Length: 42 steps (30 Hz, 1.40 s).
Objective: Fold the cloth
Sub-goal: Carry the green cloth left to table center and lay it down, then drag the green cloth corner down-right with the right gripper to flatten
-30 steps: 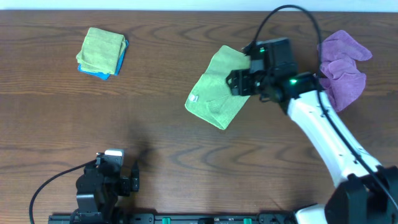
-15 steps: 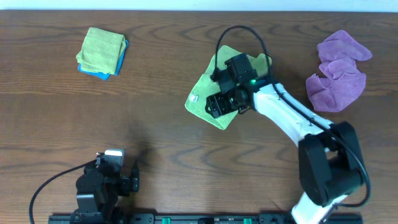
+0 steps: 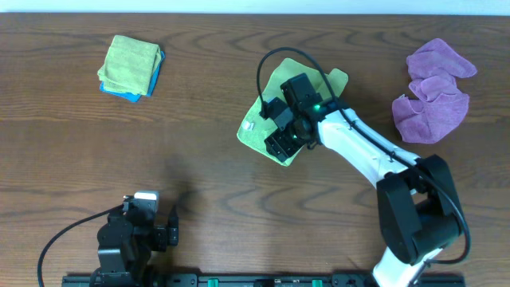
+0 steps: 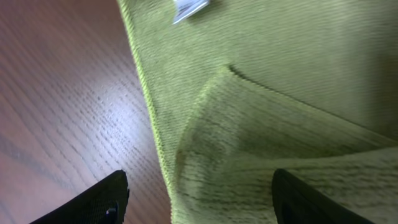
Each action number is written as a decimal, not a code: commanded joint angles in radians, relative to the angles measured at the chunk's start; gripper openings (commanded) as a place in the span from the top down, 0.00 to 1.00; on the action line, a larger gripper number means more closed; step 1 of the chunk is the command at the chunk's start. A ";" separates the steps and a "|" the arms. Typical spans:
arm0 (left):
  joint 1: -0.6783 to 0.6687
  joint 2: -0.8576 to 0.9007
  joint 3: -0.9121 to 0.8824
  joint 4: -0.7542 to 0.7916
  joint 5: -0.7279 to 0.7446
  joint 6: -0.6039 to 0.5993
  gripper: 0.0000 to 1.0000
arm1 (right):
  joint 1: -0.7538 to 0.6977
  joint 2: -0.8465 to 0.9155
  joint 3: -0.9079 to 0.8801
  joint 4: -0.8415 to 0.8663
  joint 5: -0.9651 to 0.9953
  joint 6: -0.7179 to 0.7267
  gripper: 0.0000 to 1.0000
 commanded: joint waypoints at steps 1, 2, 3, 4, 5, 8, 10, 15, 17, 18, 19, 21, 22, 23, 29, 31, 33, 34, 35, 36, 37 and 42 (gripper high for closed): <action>-0.006 -0.006 -0.007 -0.057 -0.001 0.021 0.05 | 0.019 0.023 0.013 -0.013 0.019 -0.060 0.27; -0.006 -0.006 -0.007 -0.057 -0.001 0.021 0.05 | 0.025 0.025 0.013 -0.014 0.023 -0.061 0.27; -0.006 -0.006 -0.007 -0.057 -0.001 0.021 0.05 | 0.029 0.026 0.013 -0.014 0.028 -0.063 0.27; -0.006 -0.006 -0.007 -0.057 -0.001 0.021 0.05 | 0.033 0.026 0.013 -0.014 0.044 -0.063 0.27; -0.006 -0.006 -0.007 -0.057 -0.001 0.021 0.05 | 0.037 0.027 0.013 -0.014 0.061 -0.064 0.27; -0.006 -0.006 -0.007 -0.057 -0.001 0.021 0.05 | 0.045 0.034 0.013 -0.013 0.109 -0.064 0.27; -0.006 -0.006 -0.007 -0.057 -0.001 0.021 0.05 | 0.045 0.037 0.013 -0.011 0.135 -0.064 0.27; -0.006 -0.006 -0.007 -0.057 -0.001 0.021 0.05 | 0.045 0.068 0.013 0.009 0.173 -0.067 0.29; -0.006 -0.006 -0.007 -0.057 -0.001 0.021 0.05 | 0.045 0.084 0.013 0.011 0.173 -0.067 0.33; -0.006 -0.006 -0.007 -0.057 -0.001 0.021 0.05 | 0.045 0.085 0.013 0.011 0.173 -0.066 0.35; -0.006 -0.006 -0.007 -0.057 -0.001 0.021 0.05 | 0.045 0.092 0.013 0.013 0.174 -0.066 0.40; -0.006 -0.006 -0.007 -0.057 -0.001 0.021 0.05 | 0.045 0.093 0.013 0.017 0.177 -0.066 0.53; -0.006 -0.006 -0.007 -0.057 -0.001 0.021 0.05 | 0.045 0.093 0.014 0.021 0.177 -0.063 0.64; -0.006 -0.006 -0.007 -0.057 -0.001 0.021 0.05 | 0.045 0.090 0.016 0.023 0.180 -0.049 0.74; -0.006 -0.006 -0.007 -0.057 -0.001 0.021 0.05 | 0.051 0.058 0.052 0.016 0.235 0.047 0.99; -0.006 -0.006 -0.007 -0.057 -0.001 0.021 0.05 | 0.056 0.035 0.062 0.012 0.253 0.086 0.99; -0.006 -0.006 -0.007 -0.057 -0.001 0.021 0.05 | 0.057 0.006 0.064 0.007 0.272 0.148 0.99; -0.006 -0.006 -0.007 -0.057 -0.001 0.021 0.05 | 0.057 -0.004 0.064 0.003 0.275 0.182 0.99; -0.006 -0.006 -0.007 -0.057 -0.001 0.021 0.05 | 0.057 -0.014 0.064 -0.003 0.274 0.213 0.99; -0.006 -0.006 -0.007 -0.057 -0.001 0.021 0.05 | 0.056 -0.024 0.064 -0.013 0.274 0.252 0.99; -0.006 -0.006 -0.007 -0.057 -0.001 0.021 0.05 | 0.056 -0.031 0.064 -0.023 0.274 0.290 0.99; -0.006 -0.006 -0.007 -0.057 -0.001 0.021 0.05 | 0.056 -0.043 0.064 -0.125 0.275 0.549 0.98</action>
